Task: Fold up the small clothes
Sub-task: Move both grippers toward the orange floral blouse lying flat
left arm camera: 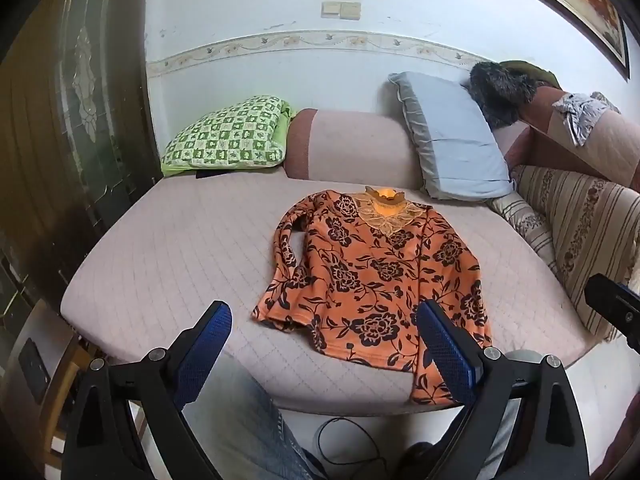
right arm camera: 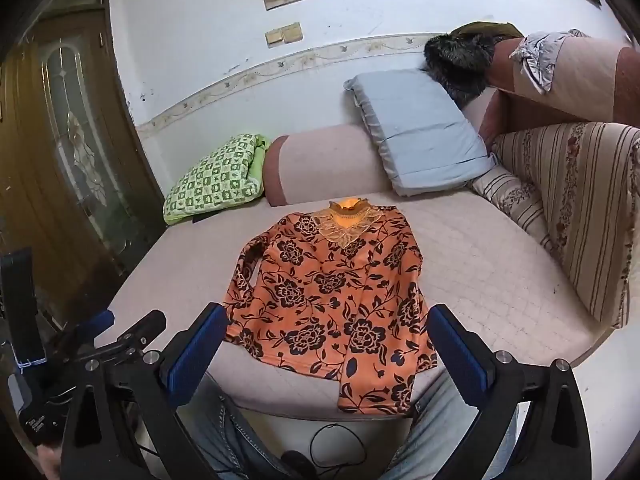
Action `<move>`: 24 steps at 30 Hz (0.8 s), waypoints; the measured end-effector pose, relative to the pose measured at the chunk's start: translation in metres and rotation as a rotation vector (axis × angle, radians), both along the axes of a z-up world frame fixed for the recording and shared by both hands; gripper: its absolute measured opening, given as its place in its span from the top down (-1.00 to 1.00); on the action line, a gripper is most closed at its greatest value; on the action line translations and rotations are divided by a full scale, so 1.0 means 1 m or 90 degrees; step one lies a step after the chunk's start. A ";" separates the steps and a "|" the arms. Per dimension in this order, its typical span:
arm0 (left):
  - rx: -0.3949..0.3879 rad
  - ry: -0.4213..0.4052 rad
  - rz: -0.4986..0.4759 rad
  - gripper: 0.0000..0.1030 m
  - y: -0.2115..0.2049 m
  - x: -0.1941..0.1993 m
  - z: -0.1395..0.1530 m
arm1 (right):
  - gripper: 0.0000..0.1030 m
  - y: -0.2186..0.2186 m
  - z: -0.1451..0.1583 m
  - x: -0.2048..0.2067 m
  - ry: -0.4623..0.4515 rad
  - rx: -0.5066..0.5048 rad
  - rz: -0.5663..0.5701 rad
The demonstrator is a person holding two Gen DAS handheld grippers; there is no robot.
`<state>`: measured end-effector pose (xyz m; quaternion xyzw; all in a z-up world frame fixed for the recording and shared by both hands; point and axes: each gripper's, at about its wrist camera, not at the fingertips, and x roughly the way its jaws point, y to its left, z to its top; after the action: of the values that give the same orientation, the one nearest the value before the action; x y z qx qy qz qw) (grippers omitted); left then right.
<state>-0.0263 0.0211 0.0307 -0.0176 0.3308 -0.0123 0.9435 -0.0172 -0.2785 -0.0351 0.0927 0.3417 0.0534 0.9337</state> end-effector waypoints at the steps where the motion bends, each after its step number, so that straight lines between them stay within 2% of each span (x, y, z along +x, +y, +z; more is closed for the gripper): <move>1: -0.009 0.004 -0.005 -0.84 0.001 0.001 0.001 | -0.96 -0.001 -0.001 0.001 0.005 0.006 0.001; 10: -0.013 0.010 -0.001 -0.84 0.005 0.004 -0.011 | -0.96 0.002 -0.008 0.004 0.025 0.013 0.031; 24: -0.011 0.028 0.012 -0.84 0.008 0.023 -0.031 | -0.94 -0.004 -0.023 0.022 0.060 0.027 0.035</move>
<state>-0.0028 0.0289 -0.0005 -0.0293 0.3512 -0.0059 0.9358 0.0047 -0.2824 -0.0579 0.1052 0.3866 0.0816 0.9126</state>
